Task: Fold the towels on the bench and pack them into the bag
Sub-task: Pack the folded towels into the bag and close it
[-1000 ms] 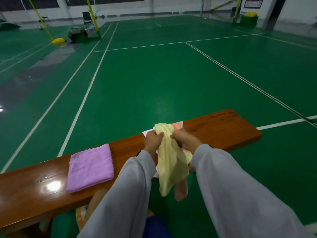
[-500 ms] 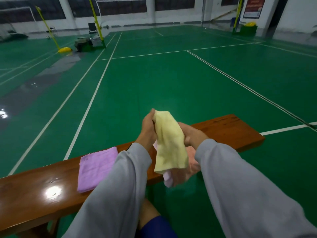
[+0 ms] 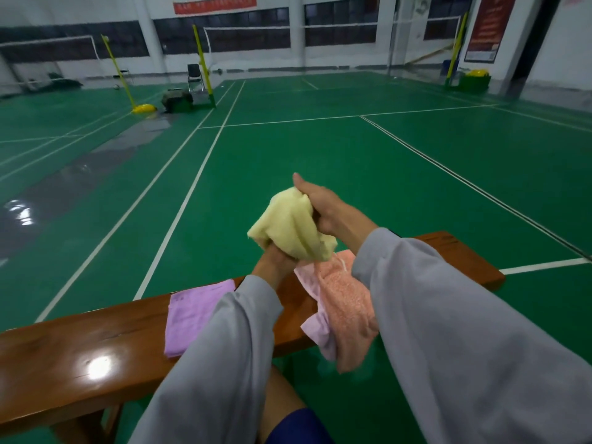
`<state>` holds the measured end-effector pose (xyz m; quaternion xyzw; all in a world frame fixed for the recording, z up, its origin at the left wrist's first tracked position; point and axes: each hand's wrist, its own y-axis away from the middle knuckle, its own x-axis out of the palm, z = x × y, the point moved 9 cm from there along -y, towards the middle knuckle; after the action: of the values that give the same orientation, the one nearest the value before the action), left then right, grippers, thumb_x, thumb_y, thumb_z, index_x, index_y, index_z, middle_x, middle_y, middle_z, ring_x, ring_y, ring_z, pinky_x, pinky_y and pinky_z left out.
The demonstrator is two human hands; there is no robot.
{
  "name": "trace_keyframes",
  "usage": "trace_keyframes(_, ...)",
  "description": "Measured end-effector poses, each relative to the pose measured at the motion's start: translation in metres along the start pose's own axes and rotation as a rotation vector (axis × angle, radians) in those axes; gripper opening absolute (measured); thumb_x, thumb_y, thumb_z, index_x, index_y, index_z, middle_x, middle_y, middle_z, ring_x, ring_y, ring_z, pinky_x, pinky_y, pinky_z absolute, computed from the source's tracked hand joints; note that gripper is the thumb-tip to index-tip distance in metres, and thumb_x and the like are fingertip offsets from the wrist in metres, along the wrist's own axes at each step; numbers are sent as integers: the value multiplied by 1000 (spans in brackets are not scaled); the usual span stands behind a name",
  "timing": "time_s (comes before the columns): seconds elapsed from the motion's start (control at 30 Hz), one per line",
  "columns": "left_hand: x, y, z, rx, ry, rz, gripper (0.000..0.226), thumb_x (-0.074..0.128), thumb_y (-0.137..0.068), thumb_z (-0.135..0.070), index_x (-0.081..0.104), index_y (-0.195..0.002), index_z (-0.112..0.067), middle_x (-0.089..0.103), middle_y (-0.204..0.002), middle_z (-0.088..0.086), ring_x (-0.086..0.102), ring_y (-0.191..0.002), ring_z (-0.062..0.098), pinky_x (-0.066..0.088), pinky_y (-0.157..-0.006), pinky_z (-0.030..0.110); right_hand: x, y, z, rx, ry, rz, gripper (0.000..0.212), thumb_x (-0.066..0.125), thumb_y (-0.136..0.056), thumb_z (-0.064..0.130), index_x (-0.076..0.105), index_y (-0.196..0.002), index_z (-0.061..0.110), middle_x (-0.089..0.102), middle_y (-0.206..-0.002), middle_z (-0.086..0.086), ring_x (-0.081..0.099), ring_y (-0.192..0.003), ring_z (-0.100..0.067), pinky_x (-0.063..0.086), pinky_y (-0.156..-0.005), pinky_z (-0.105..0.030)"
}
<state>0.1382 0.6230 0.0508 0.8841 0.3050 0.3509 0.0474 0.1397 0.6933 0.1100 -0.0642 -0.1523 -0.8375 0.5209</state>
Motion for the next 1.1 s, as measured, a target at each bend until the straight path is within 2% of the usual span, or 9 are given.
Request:
trace_keyframes(0.13,-42,15,-39,271,192,-115,61,37,-102,-59,76,-100,-12,74,-106,14,69,-100,34,53,-91,47,-35,-2,11,-102,84,-263,31,71,-92,39,65,-92,8,69,-91,-13,66,-77,-25,59,-78,-43)
trace_keyframes(0.23,-57,34,-74,423,244,-125,71,45,-92,-74,74,-108,-12,73,-108,17,70,-102,36,51,-101,54,-34,3,4,-110,-135,-212,26,65,-98,31,63,-86,8,66,-85,-10,64,-73,-22,55,-78,-40)
trace_keyframes(0.47,-51,48,-97,301,13,-90,47,60,-98,-41,66,-123,-1,69,-120,18,69,-109,32,56,-95,45,17,19,-18,31,-580,63,78,47,-96,65,64,-125,-5,66,-126,-26,66,-110,-40,49,-100,-50)
trace_keyframes(0.57,-64,51,-100,290,53,-63,57,49,-104,-41,54,-140,3,57,-141,23,57,-130,37,42,-112,53,34,21,-26,161,-264,45,49,43,-106,41,69,-97,0,75,-89,-19,74,-76,-31,53,-81,-42)
trace_keyframes(0.63,-81,60,-111,391,172,-97,47,44,-106,-42,61,-129,-5,65,-130,19,64,-120,35,47,-108,51,37,21,-4,106,-223,35,30,46,-103,18,66,-84,6,72,-70,-11,71,-62,-25,55,-71,-36)
trace_keyframes(0.73,-103,66,-107,469,400,-153,38,46,-104,-49,61,-118,-17,70,-119,13,66,-110,33,55,-96,50,40,19,27,-34,-348,97,25,64,-89,24,70,-105,6,73,-91,-14,71,-84,-29,57,-86,-40)
trace_keyframes(0.8,-104,56,-76,287,285,-239,42,51,-103,-45,65,-128,-13,74,-113,14,68,-106,34,60,-84,47,51,21,12,17,-265,177,38,69,-86,32,68,-112,4,71,-101,-17,69,-94,-32,55,-93,-43)
trace_keyframes(0.93,-86,59,-20,-72,11,-174,65,46,-98,-64,73,-118,-8,73,-113,20,69,-103,37,51,-97,52,62,18,-5,68,-205,191,36,65,-93,41,68,-94,5,69,-90,-15,68,-86,-32,56,-92,-42)
trace_keyframes(1.1,-84,59,-96,314,255,-82,57,56,-99,-51,64,-130,-3,66,-128,24,64,-119,39,46,-108,55,40,14,15,-59,-516,67,37,51,-100,36,68,-101,3,73,-91,-17,72,-86,-32,59,-80,-40)
